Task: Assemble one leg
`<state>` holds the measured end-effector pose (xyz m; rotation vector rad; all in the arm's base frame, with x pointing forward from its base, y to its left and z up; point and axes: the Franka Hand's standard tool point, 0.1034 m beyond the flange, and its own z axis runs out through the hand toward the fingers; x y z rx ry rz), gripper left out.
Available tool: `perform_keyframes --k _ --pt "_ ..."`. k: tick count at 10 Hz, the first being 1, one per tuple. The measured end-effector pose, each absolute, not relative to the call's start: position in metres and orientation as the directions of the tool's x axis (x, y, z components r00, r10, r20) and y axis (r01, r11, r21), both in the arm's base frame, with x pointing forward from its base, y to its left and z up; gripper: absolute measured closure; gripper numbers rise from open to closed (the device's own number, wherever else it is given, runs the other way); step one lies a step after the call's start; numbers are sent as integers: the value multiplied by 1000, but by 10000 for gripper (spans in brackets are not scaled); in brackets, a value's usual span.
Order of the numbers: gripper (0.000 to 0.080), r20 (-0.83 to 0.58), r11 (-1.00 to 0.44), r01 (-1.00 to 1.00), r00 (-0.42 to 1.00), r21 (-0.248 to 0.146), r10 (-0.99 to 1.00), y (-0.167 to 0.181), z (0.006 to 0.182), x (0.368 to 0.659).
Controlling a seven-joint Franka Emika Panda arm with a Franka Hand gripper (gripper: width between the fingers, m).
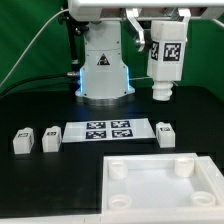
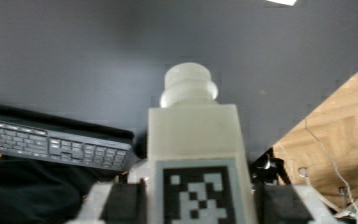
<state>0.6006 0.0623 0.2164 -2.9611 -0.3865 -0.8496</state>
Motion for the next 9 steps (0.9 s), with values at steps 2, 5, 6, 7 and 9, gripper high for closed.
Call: perform_keyframes --k 2,5,6,7,9 --pt "509 526 -968 247 819 33 227 62 216 601" --pt "509 622 -969 236 748 77 231 60 211 606" --pt "509 606 -967 248 760 63 234 67 204 612" --pt "509 610 -967 249 758 60 233 70 195 614" --pt "509 592 -961 272 767 46 245 88 180 608"
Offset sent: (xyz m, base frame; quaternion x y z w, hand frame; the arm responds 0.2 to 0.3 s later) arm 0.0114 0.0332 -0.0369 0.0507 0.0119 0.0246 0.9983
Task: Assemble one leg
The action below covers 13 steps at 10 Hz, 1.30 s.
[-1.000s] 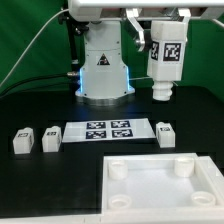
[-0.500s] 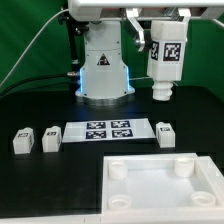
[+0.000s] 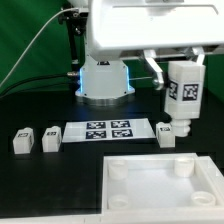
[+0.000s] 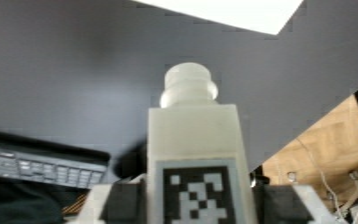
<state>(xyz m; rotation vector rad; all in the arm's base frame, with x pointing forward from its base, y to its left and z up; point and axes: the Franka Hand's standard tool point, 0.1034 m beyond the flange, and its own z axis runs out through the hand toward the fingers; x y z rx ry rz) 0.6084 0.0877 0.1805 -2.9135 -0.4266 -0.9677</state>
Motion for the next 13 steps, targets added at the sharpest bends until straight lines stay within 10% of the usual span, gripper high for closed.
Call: perform_keyframes --k 7,13 --pt "509 557 -945 322 774 63 301 84 166 606" --pt "509 473 -906 421 807 -42 353 113 141 614"
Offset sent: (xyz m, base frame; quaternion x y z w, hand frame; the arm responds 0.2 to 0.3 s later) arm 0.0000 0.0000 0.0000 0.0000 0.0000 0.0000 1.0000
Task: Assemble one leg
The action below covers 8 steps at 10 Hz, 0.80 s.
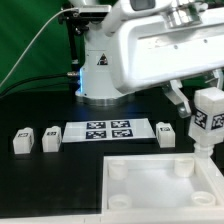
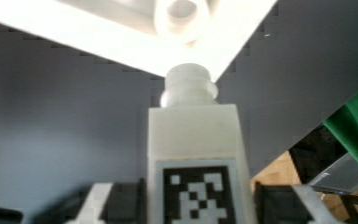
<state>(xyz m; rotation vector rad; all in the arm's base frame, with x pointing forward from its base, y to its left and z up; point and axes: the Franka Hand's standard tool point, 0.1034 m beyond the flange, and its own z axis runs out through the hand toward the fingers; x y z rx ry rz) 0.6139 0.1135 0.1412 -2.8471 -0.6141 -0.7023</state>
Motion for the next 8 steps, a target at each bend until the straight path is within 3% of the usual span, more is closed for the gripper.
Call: perform_keyframes --k 8 --pt "509 493 -925 372 820 -74 291 105 91 622"
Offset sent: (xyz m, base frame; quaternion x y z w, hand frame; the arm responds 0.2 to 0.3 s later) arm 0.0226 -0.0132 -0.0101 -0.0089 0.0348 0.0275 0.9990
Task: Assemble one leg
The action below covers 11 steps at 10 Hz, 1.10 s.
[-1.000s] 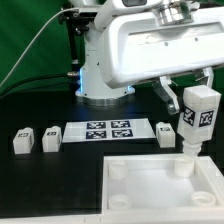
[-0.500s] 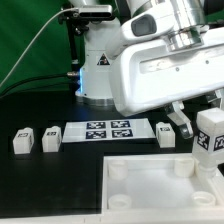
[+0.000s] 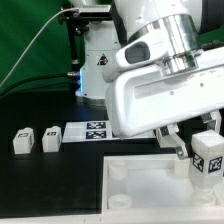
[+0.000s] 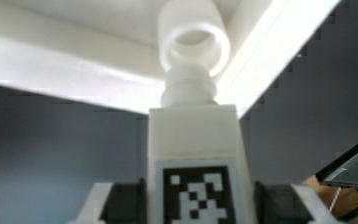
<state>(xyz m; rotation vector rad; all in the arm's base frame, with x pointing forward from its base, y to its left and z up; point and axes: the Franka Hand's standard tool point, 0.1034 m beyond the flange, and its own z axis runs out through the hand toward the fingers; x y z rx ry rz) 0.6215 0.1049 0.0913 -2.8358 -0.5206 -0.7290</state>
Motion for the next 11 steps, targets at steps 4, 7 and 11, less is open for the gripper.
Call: perform_keyframes --k 4,7,11 --pt "509 506 -927 368 814 -69 285 105 88 620" --pt "509 499 -925 373 816 -69 292 110 80 608" --pt "509 506 -928 367 814 -64 287 109 72 600"
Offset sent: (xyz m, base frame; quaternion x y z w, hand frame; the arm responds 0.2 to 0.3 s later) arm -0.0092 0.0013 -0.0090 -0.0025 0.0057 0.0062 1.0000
